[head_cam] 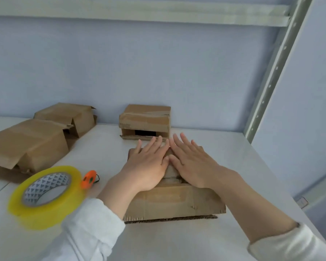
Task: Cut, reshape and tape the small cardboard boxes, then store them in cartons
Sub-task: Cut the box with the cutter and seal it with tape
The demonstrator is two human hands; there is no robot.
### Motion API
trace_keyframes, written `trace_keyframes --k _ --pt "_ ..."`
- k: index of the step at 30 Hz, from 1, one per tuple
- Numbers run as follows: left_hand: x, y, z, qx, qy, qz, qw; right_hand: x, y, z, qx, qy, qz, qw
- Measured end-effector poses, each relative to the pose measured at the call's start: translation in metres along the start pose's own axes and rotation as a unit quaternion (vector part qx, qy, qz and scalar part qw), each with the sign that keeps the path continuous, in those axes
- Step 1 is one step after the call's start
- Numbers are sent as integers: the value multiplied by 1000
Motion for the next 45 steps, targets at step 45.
trace_keyframes --k 45 --pt "2 -31 -11 -207 8 -70 976 4 -18 -8 -2 -29 4 1000"
Point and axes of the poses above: each hand's wrist, its own x-axis towards the middle knuckle, its own z-axis out of the palm, y = z × x, the point moved 7 cm from there along x, towards the middle knuckle, and after that the axes turned 15 degrees about -z, right-handed, at the moved point
